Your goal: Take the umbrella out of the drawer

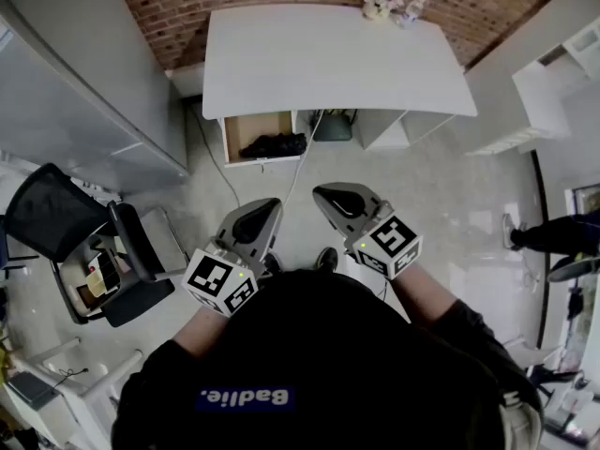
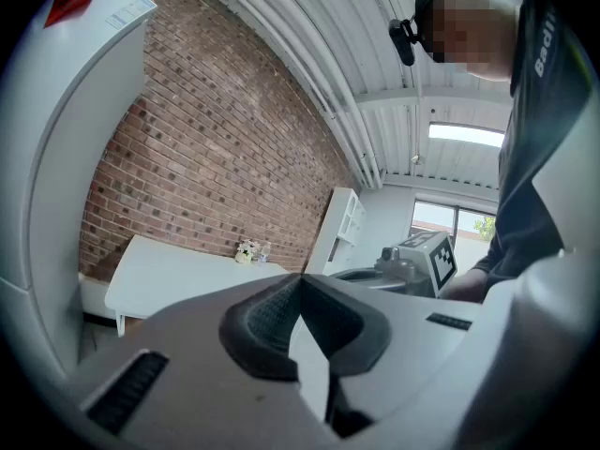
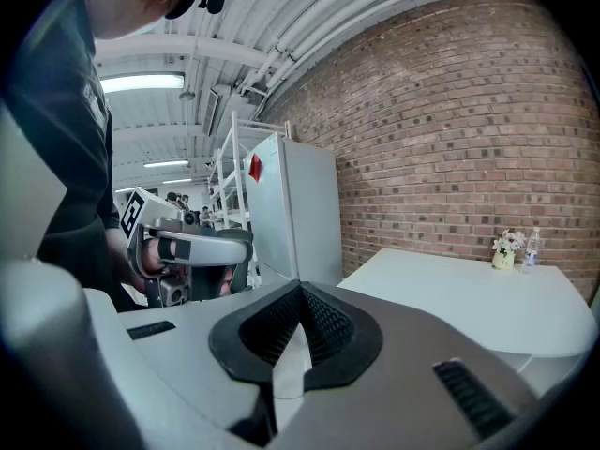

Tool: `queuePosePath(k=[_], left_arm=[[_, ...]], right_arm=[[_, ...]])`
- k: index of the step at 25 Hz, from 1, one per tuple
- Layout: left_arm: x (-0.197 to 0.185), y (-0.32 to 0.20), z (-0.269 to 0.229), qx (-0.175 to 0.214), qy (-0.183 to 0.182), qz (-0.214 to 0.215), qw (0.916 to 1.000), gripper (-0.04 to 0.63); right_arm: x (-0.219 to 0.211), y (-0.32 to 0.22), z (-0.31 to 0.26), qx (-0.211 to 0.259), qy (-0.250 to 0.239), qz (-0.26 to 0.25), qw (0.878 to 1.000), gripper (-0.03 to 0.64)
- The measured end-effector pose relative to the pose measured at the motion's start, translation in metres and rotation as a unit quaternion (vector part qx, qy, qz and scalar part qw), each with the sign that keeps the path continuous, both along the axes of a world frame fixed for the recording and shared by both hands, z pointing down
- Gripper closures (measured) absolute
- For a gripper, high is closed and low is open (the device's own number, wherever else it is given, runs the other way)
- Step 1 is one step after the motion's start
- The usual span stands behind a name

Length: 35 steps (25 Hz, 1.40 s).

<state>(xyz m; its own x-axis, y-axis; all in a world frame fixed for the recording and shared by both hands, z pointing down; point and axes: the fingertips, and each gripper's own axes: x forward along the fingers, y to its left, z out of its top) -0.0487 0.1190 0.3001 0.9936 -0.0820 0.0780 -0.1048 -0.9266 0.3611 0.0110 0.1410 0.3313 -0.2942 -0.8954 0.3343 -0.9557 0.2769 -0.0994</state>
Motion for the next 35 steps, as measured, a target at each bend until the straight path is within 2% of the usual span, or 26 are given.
queuePosePath(k=[12, 24, 31, 35], left_arm=[[-0.011, -0.004, -0.002, 0.001, 0.010, 0.020, 0.9998, 0.598], [-0.025, -0.008, -0.003, -0.002, 0.018, 0.035, 0.9992, 0.598], [-0.012, -0.028, -0.001, 0.006, 0.010, 0.005, 0.9999, 0.598], [0.004, -0.042, 0.003, 0.005, 0.000, -0.020, 0.9998, 0.598]], right_arm=[[-0.013, 0.000, -0.004, -0.003, 0.003, 0.019, 1.000, 0.588], [-0.018, 0.000, -0.006, -0.002, 0.030, 0.034, 0.999, 0.588], [0.004, -0.014, 0.007, -0.017, 0.032, 0.011, 0.999, 0.588], [0.021, -0.036, 0.021, -0.022, 0.016, -0.012, 1.000, 0.588]])
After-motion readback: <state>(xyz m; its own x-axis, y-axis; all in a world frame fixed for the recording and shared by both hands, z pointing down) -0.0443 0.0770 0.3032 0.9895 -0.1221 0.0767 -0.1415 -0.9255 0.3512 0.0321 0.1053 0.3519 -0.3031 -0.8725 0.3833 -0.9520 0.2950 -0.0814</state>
